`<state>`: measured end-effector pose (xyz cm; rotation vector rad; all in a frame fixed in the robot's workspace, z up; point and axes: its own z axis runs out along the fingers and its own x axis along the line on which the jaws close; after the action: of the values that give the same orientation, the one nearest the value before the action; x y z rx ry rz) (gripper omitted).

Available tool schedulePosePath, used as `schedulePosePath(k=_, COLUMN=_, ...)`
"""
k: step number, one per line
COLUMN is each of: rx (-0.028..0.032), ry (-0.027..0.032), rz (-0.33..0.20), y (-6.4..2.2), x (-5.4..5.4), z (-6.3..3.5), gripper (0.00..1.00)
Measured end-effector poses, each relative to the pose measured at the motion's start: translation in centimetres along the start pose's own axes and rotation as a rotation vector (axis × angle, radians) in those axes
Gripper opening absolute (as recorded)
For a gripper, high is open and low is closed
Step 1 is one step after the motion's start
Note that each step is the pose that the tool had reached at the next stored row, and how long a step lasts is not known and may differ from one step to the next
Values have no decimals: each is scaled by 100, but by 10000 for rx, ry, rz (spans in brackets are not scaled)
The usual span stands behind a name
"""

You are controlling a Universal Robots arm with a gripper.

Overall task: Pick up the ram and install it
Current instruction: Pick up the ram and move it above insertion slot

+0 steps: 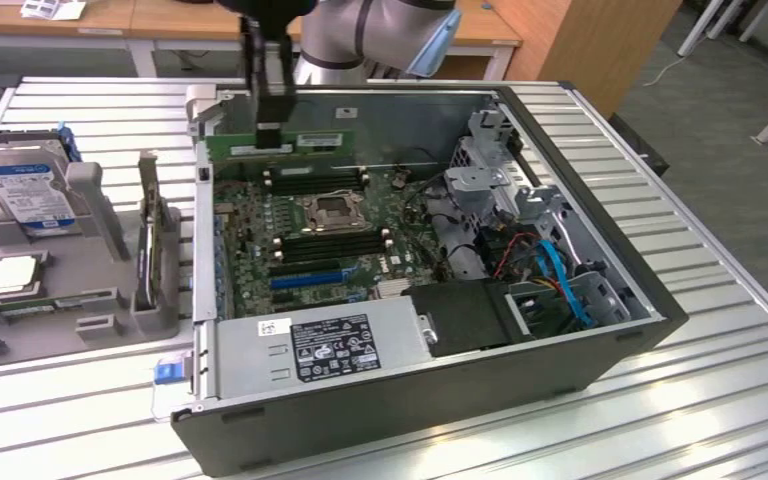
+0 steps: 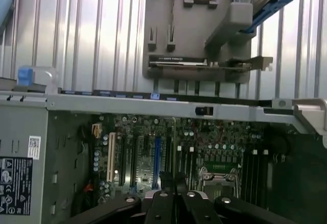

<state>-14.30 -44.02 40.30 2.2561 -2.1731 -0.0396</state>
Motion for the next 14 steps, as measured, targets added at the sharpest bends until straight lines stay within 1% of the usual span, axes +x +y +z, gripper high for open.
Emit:
schedulePosePath(k=12, rx=-31, ry=-2, rz=-2, y=-546, x=20, z=-16, gripper=12)
schedulePosePath(k=14, rx=-32, ry=0, rz=-3, y=-610, x=8, z=-18, gripper=12)
